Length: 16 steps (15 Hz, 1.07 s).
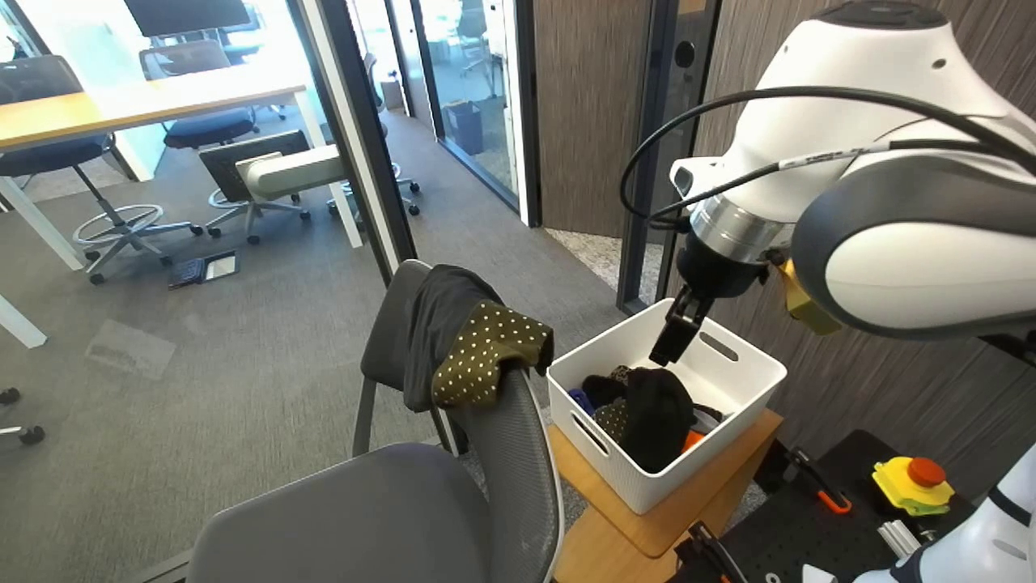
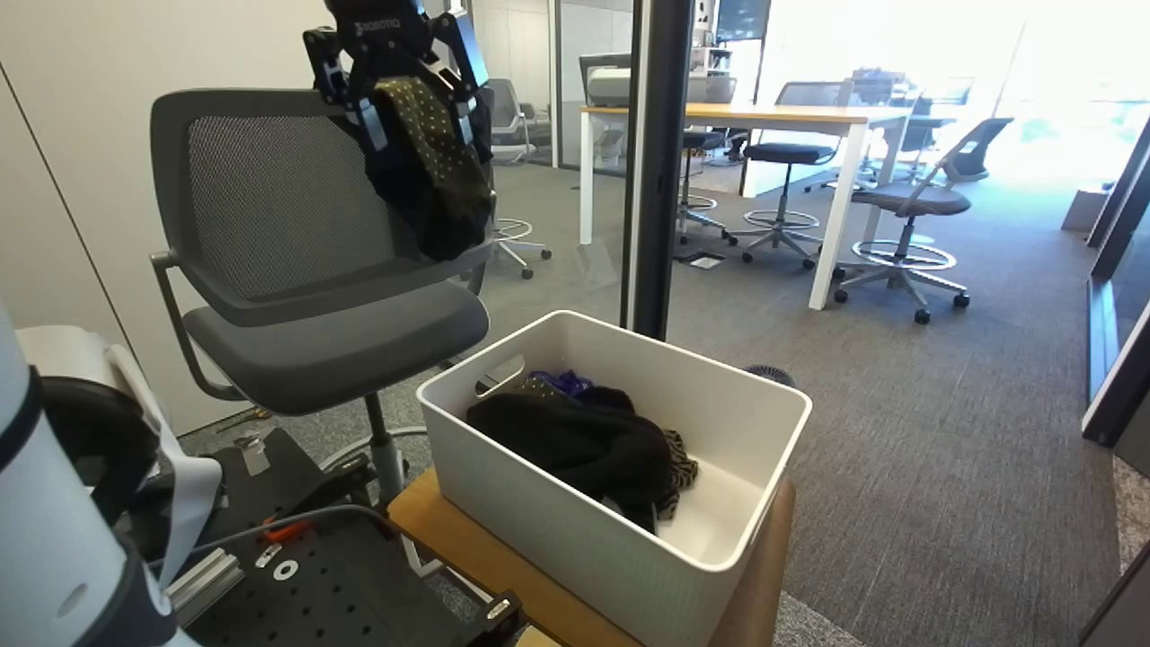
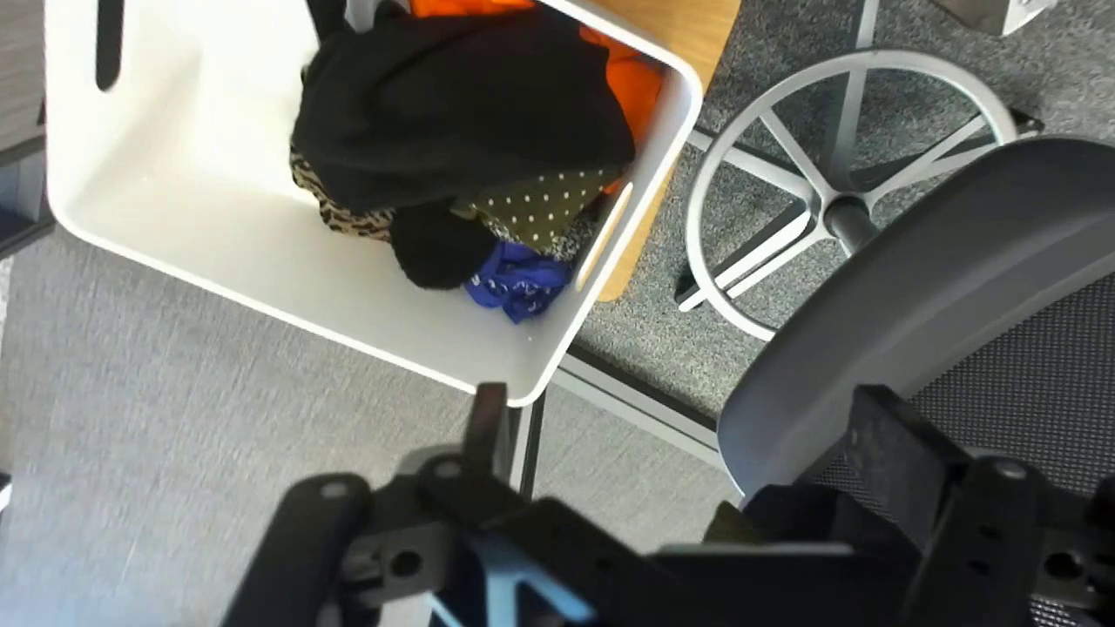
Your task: Put the shiny object into the white box
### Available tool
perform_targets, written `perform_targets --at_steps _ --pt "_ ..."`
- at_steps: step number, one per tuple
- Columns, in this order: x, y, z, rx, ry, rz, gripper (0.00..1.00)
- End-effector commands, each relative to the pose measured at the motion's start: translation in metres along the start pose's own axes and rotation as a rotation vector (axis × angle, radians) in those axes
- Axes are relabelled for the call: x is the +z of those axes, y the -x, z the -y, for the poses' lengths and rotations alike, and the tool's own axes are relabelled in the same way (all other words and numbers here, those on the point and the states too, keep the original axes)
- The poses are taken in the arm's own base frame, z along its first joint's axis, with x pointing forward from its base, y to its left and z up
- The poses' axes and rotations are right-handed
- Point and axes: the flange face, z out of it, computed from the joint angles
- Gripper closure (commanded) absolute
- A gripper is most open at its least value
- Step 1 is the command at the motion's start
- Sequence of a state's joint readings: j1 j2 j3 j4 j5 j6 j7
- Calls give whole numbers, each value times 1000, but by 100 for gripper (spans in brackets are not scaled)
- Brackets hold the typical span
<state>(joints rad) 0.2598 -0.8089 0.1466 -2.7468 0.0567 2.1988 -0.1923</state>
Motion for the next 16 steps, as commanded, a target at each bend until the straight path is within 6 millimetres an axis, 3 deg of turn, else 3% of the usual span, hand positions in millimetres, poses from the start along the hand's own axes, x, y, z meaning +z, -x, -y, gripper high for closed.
perform_targets --at_steps 1,5,9,16 --pt "-2 -22 32 -51 -32 -55 0" --pt "0 -29 58 -52 -167 -43 0" --pt "1 -40 68 7 -277 -70 0" --pt "7 -63 77 5 -203 -209 0"
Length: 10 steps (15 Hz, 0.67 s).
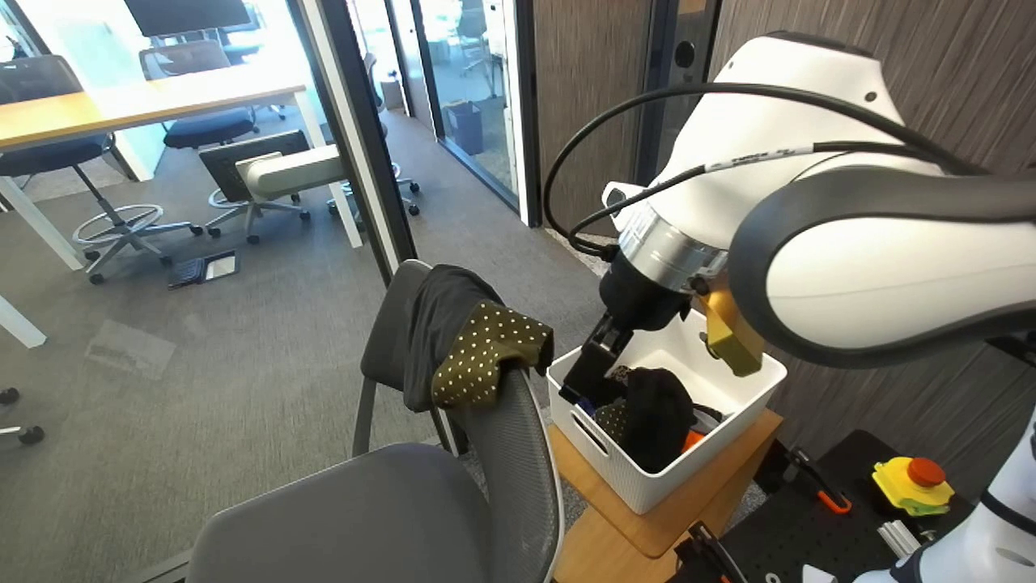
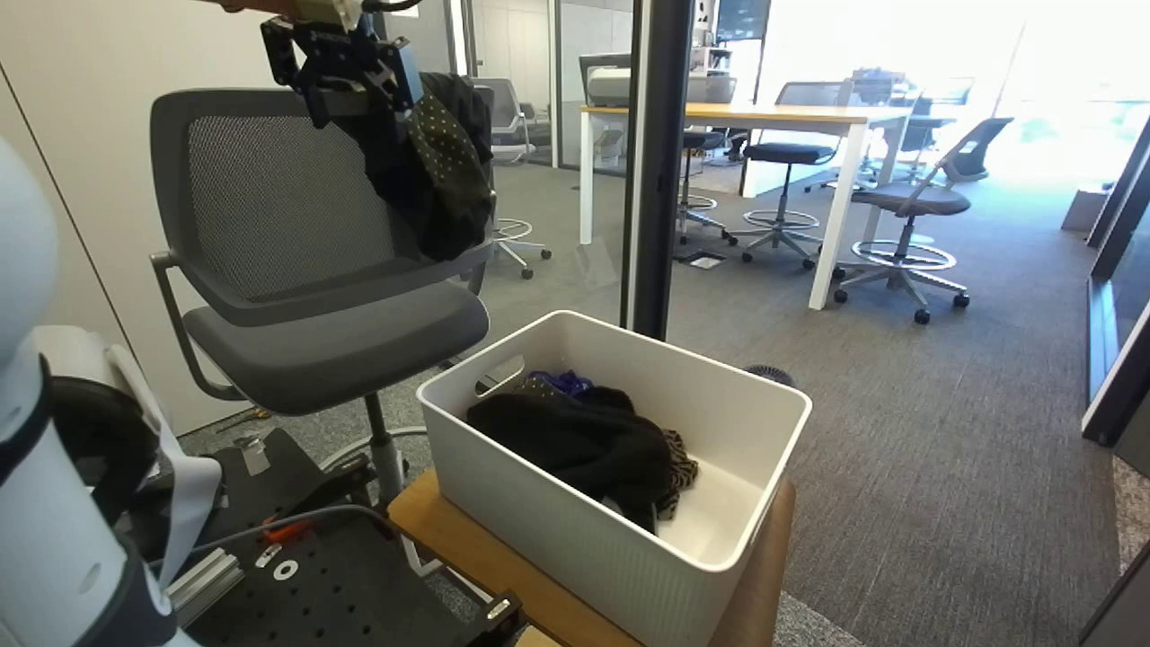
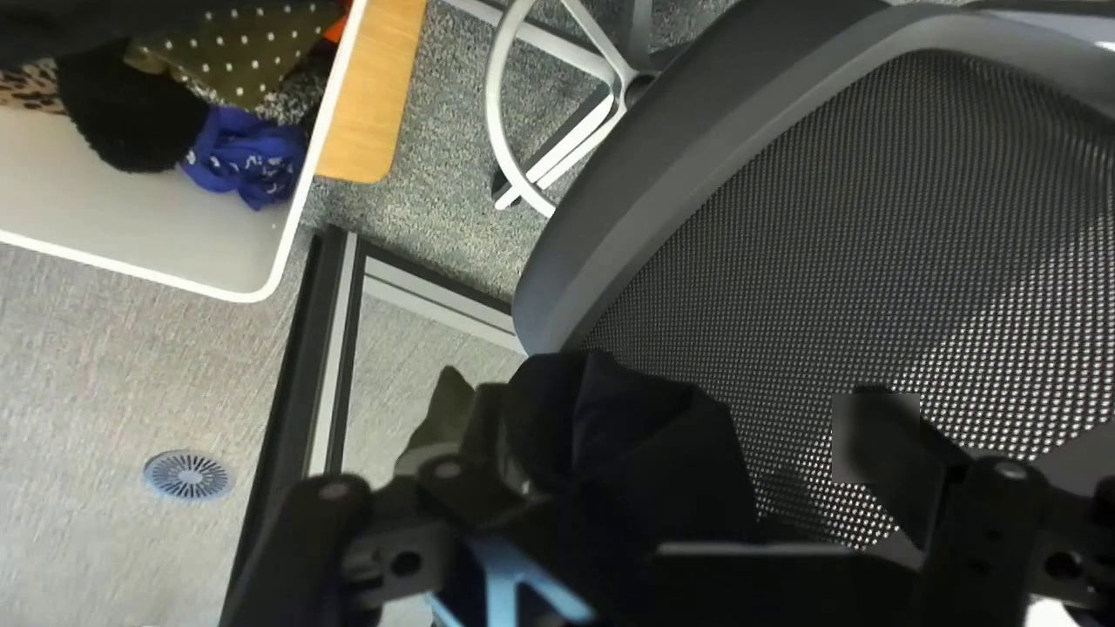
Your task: Put the shiny object into the white box
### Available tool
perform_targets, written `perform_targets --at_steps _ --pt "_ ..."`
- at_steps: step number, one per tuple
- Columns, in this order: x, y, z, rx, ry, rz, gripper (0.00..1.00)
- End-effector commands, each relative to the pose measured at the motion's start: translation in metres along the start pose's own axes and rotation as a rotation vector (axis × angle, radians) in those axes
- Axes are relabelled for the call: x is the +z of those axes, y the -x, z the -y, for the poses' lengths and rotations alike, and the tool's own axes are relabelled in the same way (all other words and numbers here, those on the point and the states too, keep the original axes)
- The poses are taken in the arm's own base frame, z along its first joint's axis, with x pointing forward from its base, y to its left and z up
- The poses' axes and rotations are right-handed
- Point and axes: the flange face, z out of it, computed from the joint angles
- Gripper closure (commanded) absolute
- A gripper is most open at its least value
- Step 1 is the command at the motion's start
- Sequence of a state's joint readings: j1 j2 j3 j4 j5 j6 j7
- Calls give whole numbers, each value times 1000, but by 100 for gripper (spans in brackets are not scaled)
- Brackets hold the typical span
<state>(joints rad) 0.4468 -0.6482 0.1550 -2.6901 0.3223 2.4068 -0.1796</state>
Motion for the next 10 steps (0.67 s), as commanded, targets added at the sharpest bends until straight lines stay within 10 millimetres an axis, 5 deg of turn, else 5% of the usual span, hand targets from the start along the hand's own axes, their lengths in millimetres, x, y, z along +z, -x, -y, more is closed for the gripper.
perform_targets --at_steps 1,5,10 --pt "5 -20 12 -31 52 -95 0" --pt "17 -33 23 -79 113 -155 0" --pt "20 -47 13 -127 244 -216 0"
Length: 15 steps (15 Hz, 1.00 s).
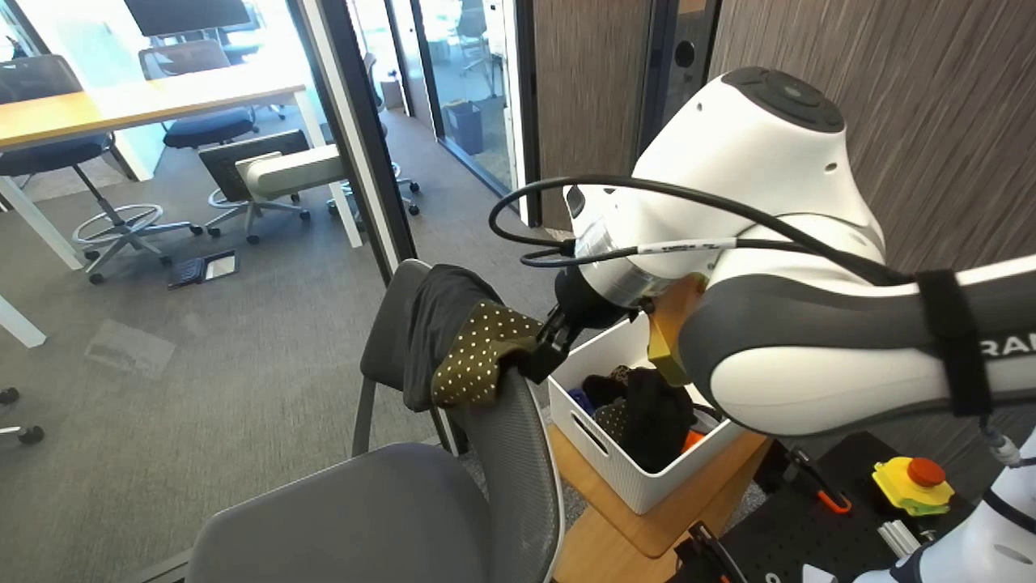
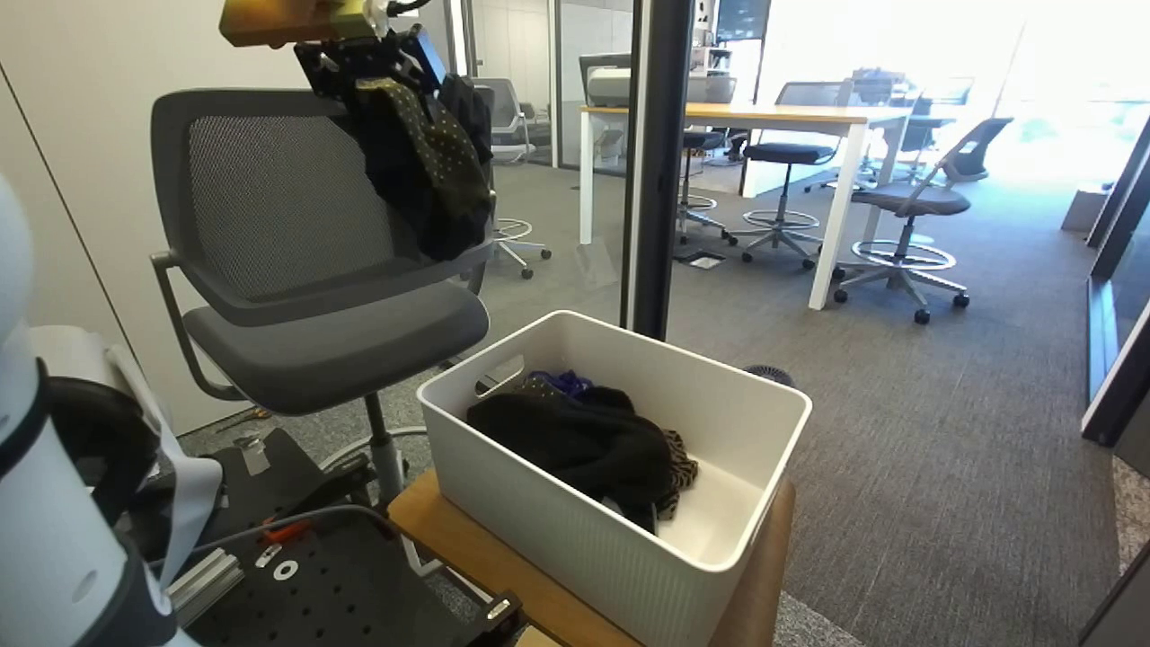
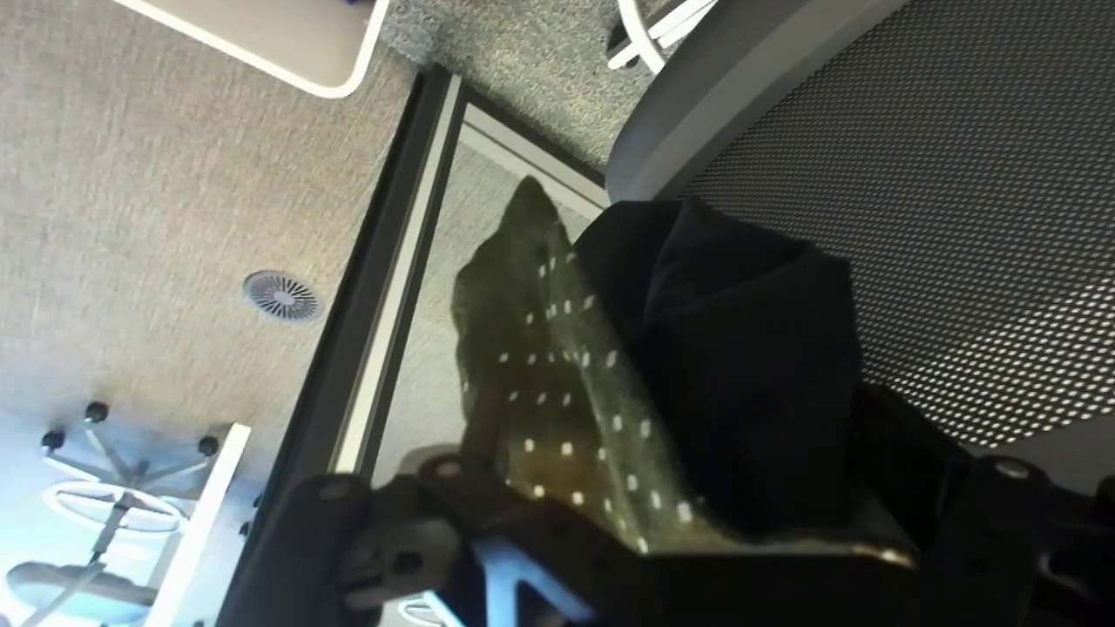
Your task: Put the shiny object into the white box
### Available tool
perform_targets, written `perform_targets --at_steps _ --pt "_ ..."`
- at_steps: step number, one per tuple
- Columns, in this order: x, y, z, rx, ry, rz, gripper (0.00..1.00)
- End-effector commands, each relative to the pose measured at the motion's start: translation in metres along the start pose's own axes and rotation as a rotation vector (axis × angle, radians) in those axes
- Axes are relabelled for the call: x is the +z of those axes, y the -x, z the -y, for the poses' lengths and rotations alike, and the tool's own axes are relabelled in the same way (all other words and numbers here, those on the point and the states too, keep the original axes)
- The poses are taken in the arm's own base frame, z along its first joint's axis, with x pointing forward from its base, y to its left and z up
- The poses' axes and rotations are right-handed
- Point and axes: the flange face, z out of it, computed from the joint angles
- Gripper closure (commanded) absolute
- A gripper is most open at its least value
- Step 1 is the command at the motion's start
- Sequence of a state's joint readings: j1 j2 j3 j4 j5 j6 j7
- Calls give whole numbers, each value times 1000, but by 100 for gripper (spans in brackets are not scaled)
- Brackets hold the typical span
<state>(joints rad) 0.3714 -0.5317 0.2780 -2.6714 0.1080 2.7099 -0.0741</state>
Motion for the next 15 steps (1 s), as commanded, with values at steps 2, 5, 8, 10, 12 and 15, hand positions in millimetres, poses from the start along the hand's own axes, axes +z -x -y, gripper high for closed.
perform_targets --at_steps 2,5,8,10,12,15 --pt "6 -18 -10 -7 97 -44 0" --pt "9 -22 -16 0 125 -37 0" --pt "11 -24 -17 8 129 -37 0" --pt "13 -27 -19 14 120 -26 26" --pt "16 -29 -19 20 113 -17 42" --pt "19 -32 -22 26 104 -8 67"
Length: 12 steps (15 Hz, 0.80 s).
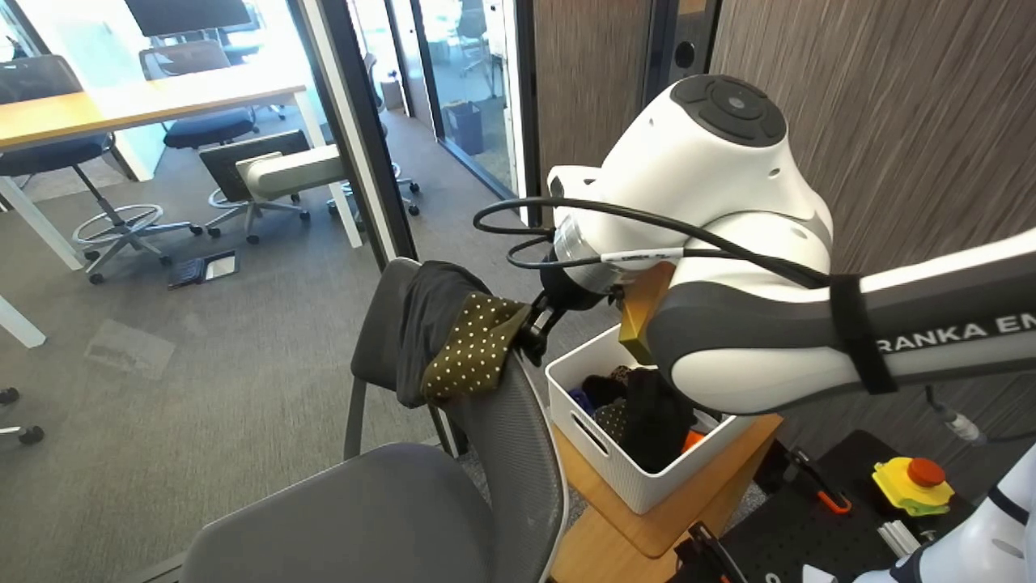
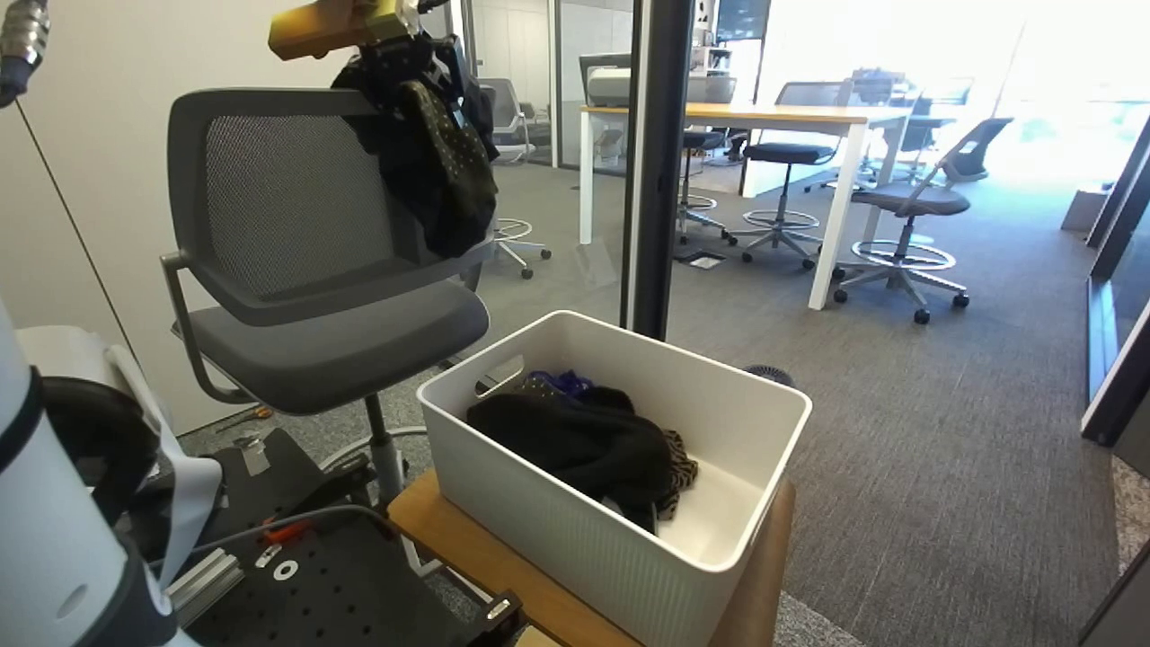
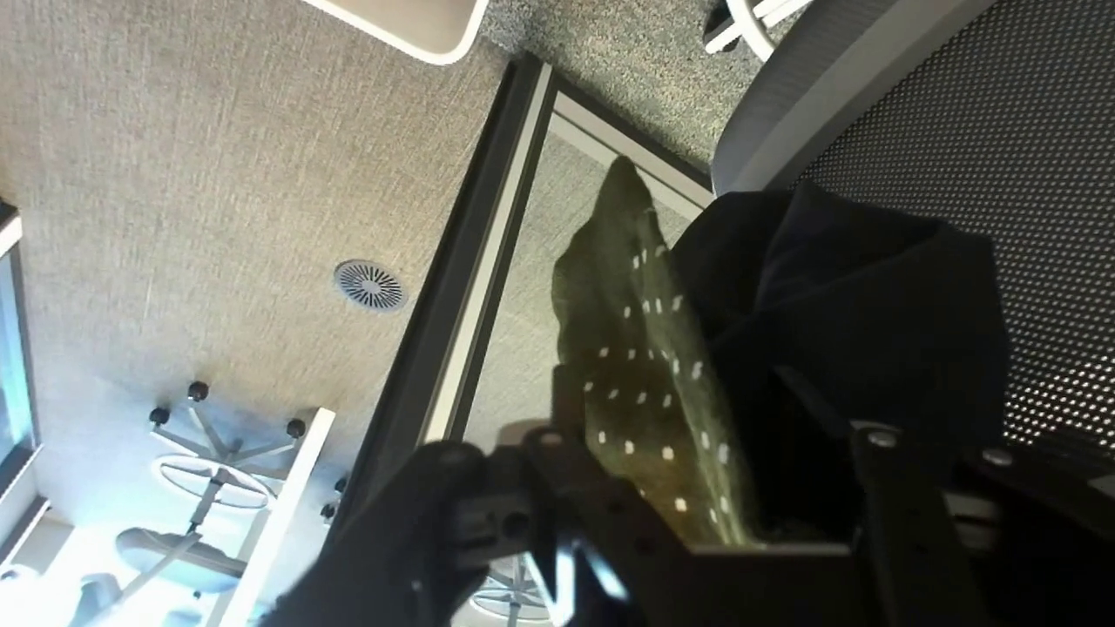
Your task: Put the shiny object into the white box
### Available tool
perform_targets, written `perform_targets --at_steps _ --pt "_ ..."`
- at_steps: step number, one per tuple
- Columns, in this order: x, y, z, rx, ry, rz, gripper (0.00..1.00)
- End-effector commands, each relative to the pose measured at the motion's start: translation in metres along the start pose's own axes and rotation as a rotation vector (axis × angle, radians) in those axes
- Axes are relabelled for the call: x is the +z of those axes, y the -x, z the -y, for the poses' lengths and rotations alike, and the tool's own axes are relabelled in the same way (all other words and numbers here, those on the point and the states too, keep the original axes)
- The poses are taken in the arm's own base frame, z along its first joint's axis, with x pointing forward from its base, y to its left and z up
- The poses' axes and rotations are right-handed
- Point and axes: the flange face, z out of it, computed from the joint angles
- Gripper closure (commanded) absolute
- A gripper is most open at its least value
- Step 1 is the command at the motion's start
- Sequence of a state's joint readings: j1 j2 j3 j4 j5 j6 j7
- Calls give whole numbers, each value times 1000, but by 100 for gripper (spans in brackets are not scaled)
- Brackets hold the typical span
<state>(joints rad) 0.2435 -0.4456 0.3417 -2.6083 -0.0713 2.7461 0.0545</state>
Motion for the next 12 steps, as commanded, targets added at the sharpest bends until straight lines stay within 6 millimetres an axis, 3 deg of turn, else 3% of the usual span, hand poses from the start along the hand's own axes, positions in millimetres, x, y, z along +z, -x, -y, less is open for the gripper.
perform_targets --at_steps 1,5,8,12 --pt "0 -15 -5 19 -7 -5 73" --pt "4 -20 -13 41 -14 4 100" --pt "4 -26 -24 72 -21 14 100" --pt "-12 -39 -51 162 -34 1 99"
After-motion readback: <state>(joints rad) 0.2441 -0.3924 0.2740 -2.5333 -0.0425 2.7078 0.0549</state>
